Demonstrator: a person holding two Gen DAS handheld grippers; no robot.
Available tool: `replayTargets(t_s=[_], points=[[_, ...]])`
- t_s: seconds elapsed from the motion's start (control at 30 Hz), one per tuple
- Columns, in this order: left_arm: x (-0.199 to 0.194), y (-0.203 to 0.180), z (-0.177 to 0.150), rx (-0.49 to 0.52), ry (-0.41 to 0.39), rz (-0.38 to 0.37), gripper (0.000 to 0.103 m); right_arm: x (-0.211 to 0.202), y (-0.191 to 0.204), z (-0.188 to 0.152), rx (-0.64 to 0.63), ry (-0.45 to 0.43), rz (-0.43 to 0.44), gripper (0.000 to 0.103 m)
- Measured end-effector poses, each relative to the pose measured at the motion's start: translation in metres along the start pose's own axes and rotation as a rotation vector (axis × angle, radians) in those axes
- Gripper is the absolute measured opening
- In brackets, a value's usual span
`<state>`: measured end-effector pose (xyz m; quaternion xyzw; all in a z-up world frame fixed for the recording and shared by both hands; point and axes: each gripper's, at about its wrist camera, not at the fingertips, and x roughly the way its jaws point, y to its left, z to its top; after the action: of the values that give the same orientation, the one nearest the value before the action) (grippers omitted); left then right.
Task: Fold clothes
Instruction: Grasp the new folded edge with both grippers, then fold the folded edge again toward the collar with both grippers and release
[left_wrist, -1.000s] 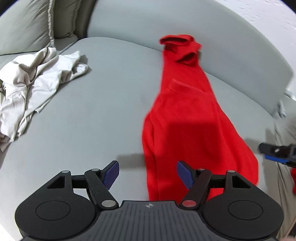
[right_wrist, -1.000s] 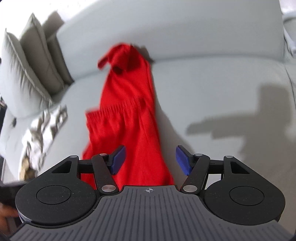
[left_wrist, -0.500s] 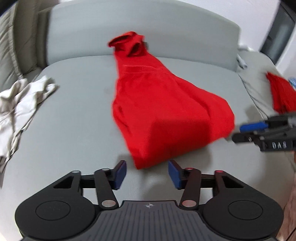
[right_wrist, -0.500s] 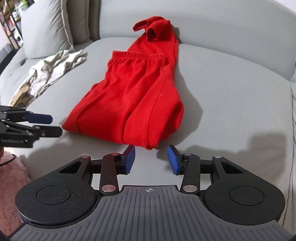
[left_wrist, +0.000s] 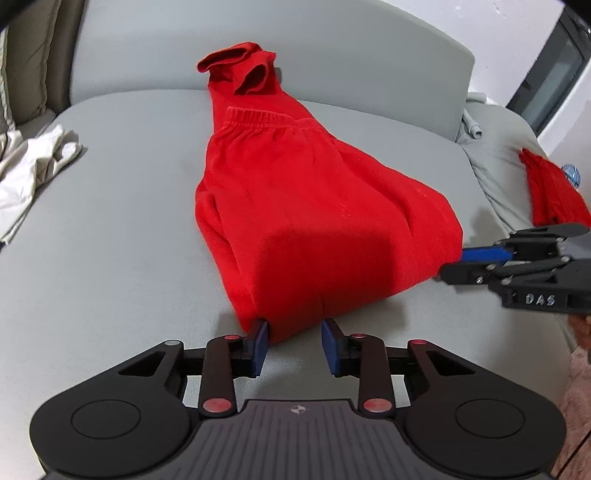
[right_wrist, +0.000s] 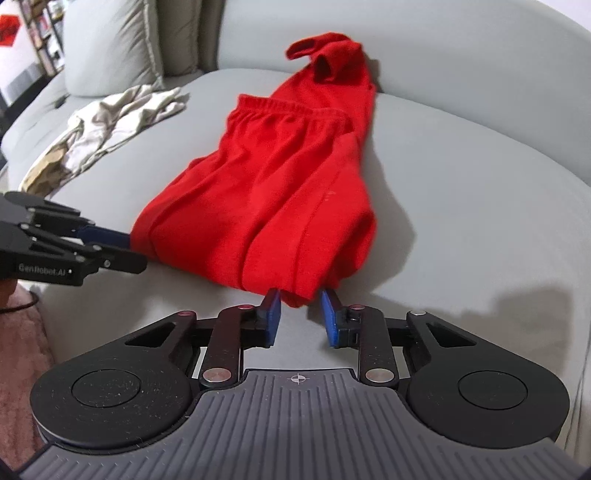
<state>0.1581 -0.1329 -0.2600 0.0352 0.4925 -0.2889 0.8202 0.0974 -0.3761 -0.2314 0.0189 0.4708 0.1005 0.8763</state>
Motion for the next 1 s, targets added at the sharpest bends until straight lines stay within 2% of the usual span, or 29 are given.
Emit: replayTargets(t_s=[0.1,0.13,0.17,0.2,0.27,0.37,0.5,0.6,0.67,0.77,0.87,0.93,1.0], points=[[0.004,-0.005,0.003,0.037,0.019,0.019,0.03,0.003,0.003,0.002,-0.023,0.017,-0.01,0.03],[0.006,-0.007,0.004,0.051,0.027,0.028,0.03,0.004,0.004,0.003,-0.031,0.023,-0.013,0.023],[0.007,-0.008,0.005,0.062,0.03,0.042,0.025,0.005,0.005,0.004,-0.039,0.029,-0.016,0.016],[0.007,-0.008,0.006,0.073,0.034,0.057,0.009,0.006,0.006,0.005,-0.047,0.034,-0.019,0.014],[0.003,-0.003,0.011,0.081,0.034,0.062,0.006,0.007,0.008,0.006,-0.063,0.046,-0.027,0.009],[-0.013,0.001,0.019,0.115,0.017,0.053,0.004,-0.002,0.014,0.014,-0.124,0.047,-0.064,0.007],[-0.037,0.002,0.029,0.181,-0.011,0.027,0.004,-0.007,0.005,0.01,-0.113,0.098,-0.069,0.007],[-0.02,-0.006,0.016,0.265,0.095,0.055,0.005,-0.01,-0.001,0.008,-0.105,0.136,-0.073,0.007],[-0.007,-0.013,0.004,0.28,0.167,0.084,0.006,-0.012,-0.005,0.006,-0.099,0.162,-0.076,0.007],[-0.014,-0.011,-0.005,0.228,0.169,0.102,0.007,-0.016,-0.012,0.003,-0.091,0.2,-0.08,0.009],[-0.038,0.0,-0.012,0.119,0.122,0.062,0.018,-0.02,-0.018,0.0,-0.081,0.236,-0.084,0.021],[-0.051,0.005,-0.012,0.073,0.078,0.057,0.018,-0.031,-0.022,0.003,-0.06,0.214,-0.095,0.025],[-0.063,0.004,-0.003,0.043,0.025,0.045,0.018,-0.043,-0.018,0.012,-0.08,0.16,-0.117,0.025]])
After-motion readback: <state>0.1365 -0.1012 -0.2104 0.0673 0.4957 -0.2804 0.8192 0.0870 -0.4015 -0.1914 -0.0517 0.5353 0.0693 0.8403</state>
